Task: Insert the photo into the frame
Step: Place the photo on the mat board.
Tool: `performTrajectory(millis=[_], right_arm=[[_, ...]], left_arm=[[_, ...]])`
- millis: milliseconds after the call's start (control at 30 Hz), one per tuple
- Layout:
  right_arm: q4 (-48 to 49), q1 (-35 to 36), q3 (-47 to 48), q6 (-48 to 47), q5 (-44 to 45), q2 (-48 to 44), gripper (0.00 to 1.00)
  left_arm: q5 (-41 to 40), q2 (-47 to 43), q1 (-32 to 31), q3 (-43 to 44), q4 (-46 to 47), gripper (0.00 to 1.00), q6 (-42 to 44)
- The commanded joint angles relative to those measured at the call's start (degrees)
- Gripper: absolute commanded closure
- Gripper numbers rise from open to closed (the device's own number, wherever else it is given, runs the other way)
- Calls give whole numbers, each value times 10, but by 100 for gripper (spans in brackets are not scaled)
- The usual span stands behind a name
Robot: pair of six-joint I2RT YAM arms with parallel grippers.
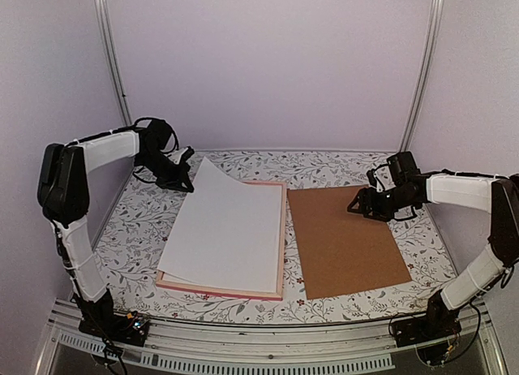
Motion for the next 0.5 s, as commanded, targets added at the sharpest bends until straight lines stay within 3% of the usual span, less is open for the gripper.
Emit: performTrajectory(millis=[0, 467], right_arm=[[3, 3, 10, -10, 6, 12, 29], [16, 3, -5, -3, 3, 26, 29]], left_arm=[[-18, 25, 10, 19, -31, 100, 34], [47, 20, 13, -17, 31, 100, -17]])
